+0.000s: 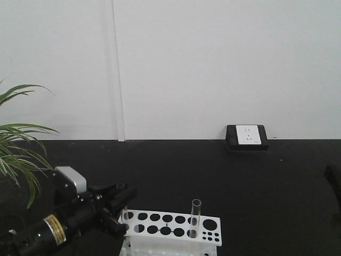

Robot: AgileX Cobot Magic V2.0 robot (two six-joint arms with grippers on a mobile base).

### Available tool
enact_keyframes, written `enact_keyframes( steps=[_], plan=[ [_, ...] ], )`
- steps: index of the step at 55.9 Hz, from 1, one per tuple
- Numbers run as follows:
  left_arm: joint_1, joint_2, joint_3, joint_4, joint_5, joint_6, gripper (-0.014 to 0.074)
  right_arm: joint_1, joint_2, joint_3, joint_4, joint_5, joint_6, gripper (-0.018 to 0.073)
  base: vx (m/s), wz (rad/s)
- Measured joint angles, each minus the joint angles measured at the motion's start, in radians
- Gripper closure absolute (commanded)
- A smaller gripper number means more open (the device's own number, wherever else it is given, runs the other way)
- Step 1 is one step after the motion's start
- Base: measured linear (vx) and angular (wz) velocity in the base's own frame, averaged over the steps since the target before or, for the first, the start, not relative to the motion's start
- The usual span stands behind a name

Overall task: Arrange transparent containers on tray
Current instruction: 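Lower both grippers onto the two clear test tubes in the rack, then close both grippers on the test tubes and lift them out of the rack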

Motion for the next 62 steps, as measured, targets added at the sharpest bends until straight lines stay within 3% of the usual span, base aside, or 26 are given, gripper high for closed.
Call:
enact_keyframes(
  steps=[10,21,31,42,62],
  plan=[
    [0.000,-0.191,-0.080,0.051,0.136,-0.088,0.0600,0.028,0.070,0.000,-0.100,0.000,0.093,0.0019,0.00,0.00],
    [0.000,-0.381,-0.182,0.206,0.305,-0.231,0.0600,0.195,0.246,0.000,-0.263,-0.032,0.146,0.0019,0.00,0.00],
    [0.000,-0.509,-0.203,0.285,0.422,-0.305,0.0600,0.318,0.452,-0.001,-0.286,-0.193,0.161,0.0019,0.00,0.00],
    [0.000,-0.587,-0.203,0.292,0.537,-0.329,0.0600,0.329,0.644,-0.034,-0.268,-0.370,0.177,0.0019,0.00,0.00],
    [0.000,-0.600,-0.203,0.292,0.606,-0.364,0.0600,0.329,0.878,-0.276,-0.267,-0.399,0.241,0.0021,0.00,0.00]
  ],
)
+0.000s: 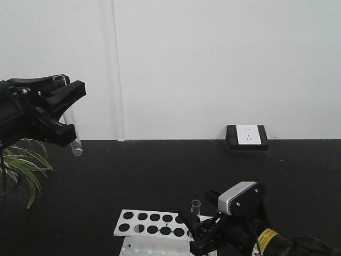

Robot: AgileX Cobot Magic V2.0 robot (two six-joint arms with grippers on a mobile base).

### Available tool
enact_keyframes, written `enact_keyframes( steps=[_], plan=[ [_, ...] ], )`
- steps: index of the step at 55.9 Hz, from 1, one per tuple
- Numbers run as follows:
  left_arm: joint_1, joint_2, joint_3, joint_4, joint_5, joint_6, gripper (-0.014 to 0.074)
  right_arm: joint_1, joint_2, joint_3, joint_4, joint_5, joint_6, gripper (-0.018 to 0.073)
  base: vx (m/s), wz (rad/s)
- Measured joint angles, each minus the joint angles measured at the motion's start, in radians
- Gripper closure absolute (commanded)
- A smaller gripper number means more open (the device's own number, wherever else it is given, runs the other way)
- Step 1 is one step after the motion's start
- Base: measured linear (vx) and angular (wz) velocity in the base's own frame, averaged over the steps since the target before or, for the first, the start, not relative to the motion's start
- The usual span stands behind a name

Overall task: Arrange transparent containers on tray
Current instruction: 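Close both grippers on the test tubes and lift them out of the rack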

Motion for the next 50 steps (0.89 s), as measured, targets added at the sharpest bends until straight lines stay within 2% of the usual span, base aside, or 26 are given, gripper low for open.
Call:
enact_keyframes(
  steps=[5,8,20,38,44,50],
  plan=[
    [0.000,0.000,0.000,0.000,0.008,-0.001,0.0600,0.000,0.049,-0.032,-0.001,0.000,0.024,0.0061,0.00,0.00],
    [0.000,0.000,0.000,0.000,0.021,-0.001,0.0600,0.000,0.067,-0.043,-0.007,0.000,0.034,0.0130,0.00,0.00],
    [0.000,0.000,0.000,0.000,0.078,-0.003,0.0600,0.000,0.074,-0.061,-0.041,-0.006,0.046,0.0576,0.00,0.00],
    [0.000,0.000,0.000,0.000,0.102,-0.003,0.0600,0.000,-0.078,-0.061,-0.048,0.031,0.049,0.0572,0.00,0.00],
    [0.000,0.000,0.000,0.017,0.122,-0.003,0.0600,0.000,-0.193,-0.062,-0.049,0.104,0.063,0.0572,0.00,0.00],
    [0.000,-0.003,0.007,0.079,0.138,-0.033,0.0600,0.000,-0.356,-0.062,-0.051,0.236,0.115,0.0572,0.00,0.00]
  ],
)
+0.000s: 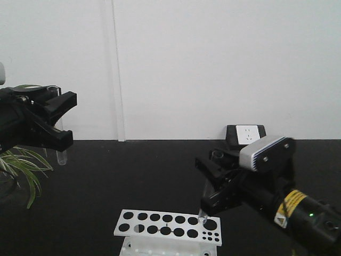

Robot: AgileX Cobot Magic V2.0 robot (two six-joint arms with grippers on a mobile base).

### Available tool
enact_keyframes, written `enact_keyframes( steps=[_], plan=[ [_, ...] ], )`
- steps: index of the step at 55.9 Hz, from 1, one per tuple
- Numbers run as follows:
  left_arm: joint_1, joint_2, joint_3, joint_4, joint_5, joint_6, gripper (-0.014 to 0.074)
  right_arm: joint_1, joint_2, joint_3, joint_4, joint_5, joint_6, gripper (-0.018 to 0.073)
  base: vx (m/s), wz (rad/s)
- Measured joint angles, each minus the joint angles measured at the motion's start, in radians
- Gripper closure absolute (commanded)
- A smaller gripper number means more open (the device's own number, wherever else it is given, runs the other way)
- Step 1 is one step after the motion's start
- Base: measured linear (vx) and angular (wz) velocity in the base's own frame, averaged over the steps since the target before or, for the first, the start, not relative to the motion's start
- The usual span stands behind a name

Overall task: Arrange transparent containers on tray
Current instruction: 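Close both grippers on the test tubes and lift them out of the rack, then hold both test tubes while the base drives to the yellow tray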

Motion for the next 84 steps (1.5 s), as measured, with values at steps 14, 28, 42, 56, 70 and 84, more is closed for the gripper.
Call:
enact_keyframes(
  steps=[14,28,42,56,70,84],
  plan=[
    [0.000,-0.102,0.189,0.226,-0.057,-0.209,0.0600,0.000,-0.348,0.028,-0.092,0.359,0.167,0.0572,0.00,0.00],
    [0.000,-0.329,0.402,0.355,-0.112,-0.376,0.0600,0.000,-0.660,0.203,-0.193,0.454,0.302,0.0572,0.00,0.00],
    [0.000,-0.487,0.516,0.371,-0.108,-0.403,0.0600,0.000,-0.820,0.300,-0.196,0.526,0.332,0.0572,0.00,0.00],
    [0.000,-0.496,0.520,0.372,-0.106,-0.404,0.0600,0.000,-0.831,0.302,-0.196,0.526,0.332,0.0572,0.00,0.00],
    [0.000,-0.496,0.520,0.372,-0.106,-0.404,0.0600,0.000,-0.831,0.302,-0.196,0.526,0.332,0.0572,0.00,0.00],
    [0.000,-0.496,0.520,0.372,-0.106,-0.404,0.0600,0.000,-0.831,0.302,-0.196,0.527,0.332,0.0572,0.00,0.00]
  ],
)
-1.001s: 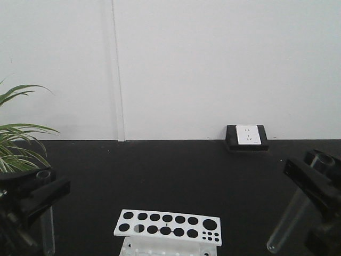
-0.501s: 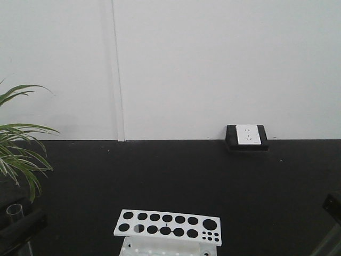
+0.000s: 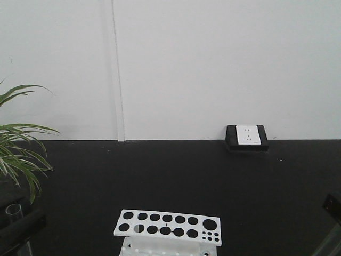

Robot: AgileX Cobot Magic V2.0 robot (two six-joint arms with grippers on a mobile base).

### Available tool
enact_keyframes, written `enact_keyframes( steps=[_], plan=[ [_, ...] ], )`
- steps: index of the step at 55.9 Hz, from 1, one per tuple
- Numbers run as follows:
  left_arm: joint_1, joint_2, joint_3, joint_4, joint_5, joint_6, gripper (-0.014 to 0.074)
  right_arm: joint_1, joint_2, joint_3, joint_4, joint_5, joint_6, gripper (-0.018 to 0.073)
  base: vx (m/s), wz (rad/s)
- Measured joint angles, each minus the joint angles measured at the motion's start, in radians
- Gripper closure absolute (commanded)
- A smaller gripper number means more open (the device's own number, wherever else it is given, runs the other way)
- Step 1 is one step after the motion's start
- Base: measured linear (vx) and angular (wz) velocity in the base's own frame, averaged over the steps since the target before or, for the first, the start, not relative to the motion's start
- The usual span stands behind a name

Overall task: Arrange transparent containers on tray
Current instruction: 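Hold both test tubes while the base drives to the yellow tray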

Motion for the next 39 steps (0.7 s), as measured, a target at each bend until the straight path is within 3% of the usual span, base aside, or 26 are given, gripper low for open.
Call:
enact_keyframes(
  steps=[39],
  plan=[
    [0.000,0.000,0.000,0.000,0.001,0.000,0.0600,0.000,0.000,0.002,0.000,0.001,0.000,0.0572,-0.11,0.04]
  ],
)
